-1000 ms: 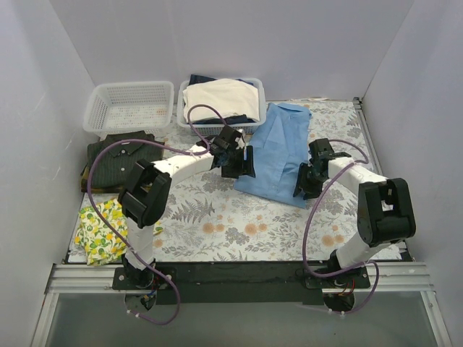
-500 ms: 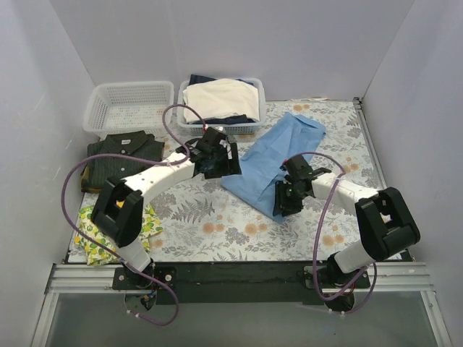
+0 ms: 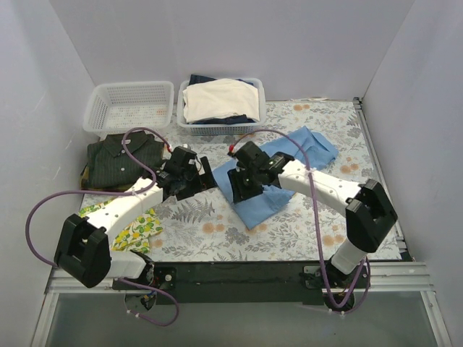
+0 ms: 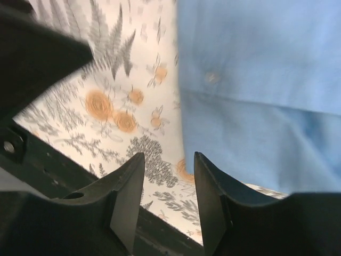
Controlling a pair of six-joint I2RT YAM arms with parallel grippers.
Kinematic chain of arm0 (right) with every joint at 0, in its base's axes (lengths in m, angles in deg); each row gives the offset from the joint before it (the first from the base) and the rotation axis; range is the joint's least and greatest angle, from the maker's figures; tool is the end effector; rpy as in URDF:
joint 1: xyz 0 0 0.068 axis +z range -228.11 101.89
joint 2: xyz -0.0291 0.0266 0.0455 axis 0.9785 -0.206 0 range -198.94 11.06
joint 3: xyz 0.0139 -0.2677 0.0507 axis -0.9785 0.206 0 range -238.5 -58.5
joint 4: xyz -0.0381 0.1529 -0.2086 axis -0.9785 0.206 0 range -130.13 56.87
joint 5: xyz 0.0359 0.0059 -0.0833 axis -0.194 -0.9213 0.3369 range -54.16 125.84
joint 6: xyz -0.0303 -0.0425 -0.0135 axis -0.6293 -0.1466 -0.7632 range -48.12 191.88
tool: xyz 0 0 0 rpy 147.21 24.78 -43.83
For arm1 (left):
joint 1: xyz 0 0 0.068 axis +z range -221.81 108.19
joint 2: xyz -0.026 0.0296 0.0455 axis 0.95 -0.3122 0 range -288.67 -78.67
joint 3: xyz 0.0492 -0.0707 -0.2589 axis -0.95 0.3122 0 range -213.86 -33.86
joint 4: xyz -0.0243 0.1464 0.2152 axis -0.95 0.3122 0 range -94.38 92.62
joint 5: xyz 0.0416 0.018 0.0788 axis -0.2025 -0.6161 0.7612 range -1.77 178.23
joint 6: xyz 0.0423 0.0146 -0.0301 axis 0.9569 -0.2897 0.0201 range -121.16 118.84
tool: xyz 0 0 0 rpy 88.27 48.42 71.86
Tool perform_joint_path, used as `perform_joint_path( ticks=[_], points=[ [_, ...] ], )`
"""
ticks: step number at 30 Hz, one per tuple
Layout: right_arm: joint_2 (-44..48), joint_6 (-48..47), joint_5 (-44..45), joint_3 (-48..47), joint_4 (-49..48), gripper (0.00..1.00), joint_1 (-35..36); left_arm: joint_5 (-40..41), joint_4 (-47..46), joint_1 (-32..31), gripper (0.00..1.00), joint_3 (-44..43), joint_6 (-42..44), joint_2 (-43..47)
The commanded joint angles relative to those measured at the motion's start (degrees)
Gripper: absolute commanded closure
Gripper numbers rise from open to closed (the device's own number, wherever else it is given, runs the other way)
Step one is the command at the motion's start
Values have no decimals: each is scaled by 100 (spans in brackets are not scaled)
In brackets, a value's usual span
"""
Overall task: Fold and stack the long sleeve shirts
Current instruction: Fold the shirt
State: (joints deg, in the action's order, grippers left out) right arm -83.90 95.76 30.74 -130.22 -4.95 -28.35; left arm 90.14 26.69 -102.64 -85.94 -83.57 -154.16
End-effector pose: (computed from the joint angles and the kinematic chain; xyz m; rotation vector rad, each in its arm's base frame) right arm 0.2229 0.2685 0.2417 -0.6376 2.6229 0.5537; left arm 0.2291 -0.1354 0.2376 -1.1831 2.4149 -0.6947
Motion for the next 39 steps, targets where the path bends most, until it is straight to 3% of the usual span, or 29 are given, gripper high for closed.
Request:
perform_joint_path(
  ticks=[1,7,14,18,25,31,34,35,37,39],
  points=[
    [671,-287,958,-650,603,49,-404,-445,-381,42,2,127,-38,280],
    [777,-516,1204,-352,938,49,-1345,-1235,-847,51,2,320,-100,-36],
    [408,-1034,1310,-359,561,49,-2109,-1703,-1656,51,2,874,-608,-318],
    [40,-1157,881,-473,-115,49,-2339,-1694,-2209,51,2,1094,-846,-536],
    [-918,-1403,142,-913,-283,50,-2409,-1677,-2667,51,2,1147,-1057,-1064],
    [-1051,-1368,-412,-834,-696,50,-2444,-1510,-3378,51,2,1287,-1364,-1328],
    [-1183,-1325,-518,-896,-679,61,-2488,-1588,-3643,51,2,1244,-1470,-1547],
    [-1209,-1298,-527,-905,-670,76,-2506,-1624,-3643,51,3,1200,-1488,-1722],
    [-1209,-1246,-518,-966,-670,96,-2550,-1703,-3608,51,9,1156,-1532,-1873],
    [-1209,-1210,-483,-1045,-670,99,-2585,-1773,-3590,51,14,1164,-1576,-2005]
  ],
)
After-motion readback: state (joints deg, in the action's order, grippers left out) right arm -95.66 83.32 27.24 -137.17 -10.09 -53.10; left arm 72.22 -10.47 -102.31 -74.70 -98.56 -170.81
